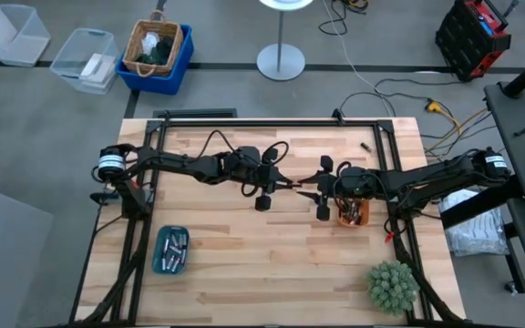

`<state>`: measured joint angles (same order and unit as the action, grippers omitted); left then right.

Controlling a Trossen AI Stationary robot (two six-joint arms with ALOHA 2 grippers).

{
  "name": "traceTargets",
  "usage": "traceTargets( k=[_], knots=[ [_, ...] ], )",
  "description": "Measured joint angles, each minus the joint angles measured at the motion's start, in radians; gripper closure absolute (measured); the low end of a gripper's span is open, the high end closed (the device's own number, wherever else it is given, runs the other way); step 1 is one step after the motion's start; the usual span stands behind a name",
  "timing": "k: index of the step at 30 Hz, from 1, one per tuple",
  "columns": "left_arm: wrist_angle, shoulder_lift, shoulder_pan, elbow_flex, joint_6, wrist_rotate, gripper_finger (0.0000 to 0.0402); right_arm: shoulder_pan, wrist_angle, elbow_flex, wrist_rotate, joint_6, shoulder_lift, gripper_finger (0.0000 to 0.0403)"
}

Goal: Sort batteries
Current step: Put the black battery into the orange bin

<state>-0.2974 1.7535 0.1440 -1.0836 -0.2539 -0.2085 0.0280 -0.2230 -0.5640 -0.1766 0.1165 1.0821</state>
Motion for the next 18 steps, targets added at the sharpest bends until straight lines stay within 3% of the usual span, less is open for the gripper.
traceTargets(
  k=[18],
  knots=[
    [-0.018, 0.014, -0.001, 0.000, 0.000, 0.000, 0.0376, -0.003, -0.002, 0.000, -0.011, -0.001, 0.000, 0.0350]
  ],
)
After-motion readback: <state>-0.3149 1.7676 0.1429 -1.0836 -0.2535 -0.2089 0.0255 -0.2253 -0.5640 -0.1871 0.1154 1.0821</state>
